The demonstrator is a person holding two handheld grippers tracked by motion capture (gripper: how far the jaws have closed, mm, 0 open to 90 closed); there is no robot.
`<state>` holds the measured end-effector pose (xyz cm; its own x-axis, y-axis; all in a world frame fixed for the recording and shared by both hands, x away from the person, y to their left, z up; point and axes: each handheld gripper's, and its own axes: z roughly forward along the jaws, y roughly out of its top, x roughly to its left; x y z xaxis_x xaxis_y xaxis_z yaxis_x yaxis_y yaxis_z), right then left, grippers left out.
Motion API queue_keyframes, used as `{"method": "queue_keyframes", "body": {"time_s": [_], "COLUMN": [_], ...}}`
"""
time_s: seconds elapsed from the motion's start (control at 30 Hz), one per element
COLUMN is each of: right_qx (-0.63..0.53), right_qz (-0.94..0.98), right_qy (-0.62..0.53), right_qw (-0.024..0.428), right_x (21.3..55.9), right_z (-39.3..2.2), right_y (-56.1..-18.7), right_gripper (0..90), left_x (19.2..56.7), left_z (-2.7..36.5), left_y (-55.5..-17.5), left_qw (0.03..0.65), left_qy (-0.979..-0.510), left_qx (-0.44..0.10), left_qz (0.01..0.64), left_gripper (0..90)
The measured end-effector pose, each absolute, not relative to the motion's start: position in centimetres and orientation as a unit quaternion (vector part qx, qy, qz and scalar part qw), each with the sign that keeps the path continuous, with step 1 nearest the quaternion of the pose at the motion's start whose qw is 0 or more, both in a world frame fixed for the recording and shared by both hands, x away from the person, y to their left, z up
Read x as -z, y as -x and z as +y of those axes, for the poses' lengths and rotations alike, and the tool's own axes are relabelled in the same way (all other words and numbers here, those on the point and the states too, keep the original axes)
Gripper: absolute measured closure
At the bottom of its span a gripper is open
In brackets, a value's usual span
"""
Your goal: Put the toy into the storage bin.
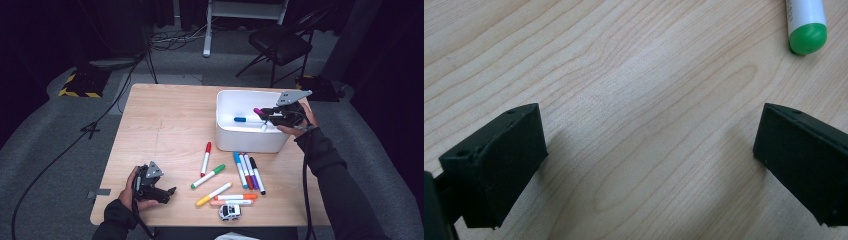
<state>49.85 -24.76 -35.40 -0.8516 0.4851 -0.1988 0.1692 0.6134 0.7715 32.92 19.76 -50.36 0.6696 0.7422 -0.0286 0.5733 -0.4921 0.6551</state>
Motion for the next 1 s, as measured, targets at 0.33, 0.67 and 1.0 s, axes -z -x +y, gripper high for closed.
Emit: {"method": "queue_keyframes", "body": {"time_s": [0.33, 0.67, 1.0], "right_qx": [-0.391, -0.381, -0.387], "right_qz": [0.884, 0.892, 0.888], "right_qy": [-0.181, -0.176, -0.186], "right_qw": [0.18, 0.168, 0.165], "right_x": [36.3, 37.0, 37.1], "right_z": [-25.6, -25.7, -26.9], "right_y": [-49.1, -48.8, -48.6], "right_gripper": [75.3, 75.3, 72.8], "left_x": [50.4, 50.4, 50.4], "left_z": [19.8, 19.8, 19.8], "left_y": [-32.9, -32.9, -32.9], "left_qw": [0.325, 0.324, 0.325], "left_qy": [-0.854, -0.854, -0.854], "left_qx": [-0.13, -0.13, -0.13], "left_qz": [0.385, 0.385, 0.385], "left_gripper": [0.9, 0.9, 0.9]}}
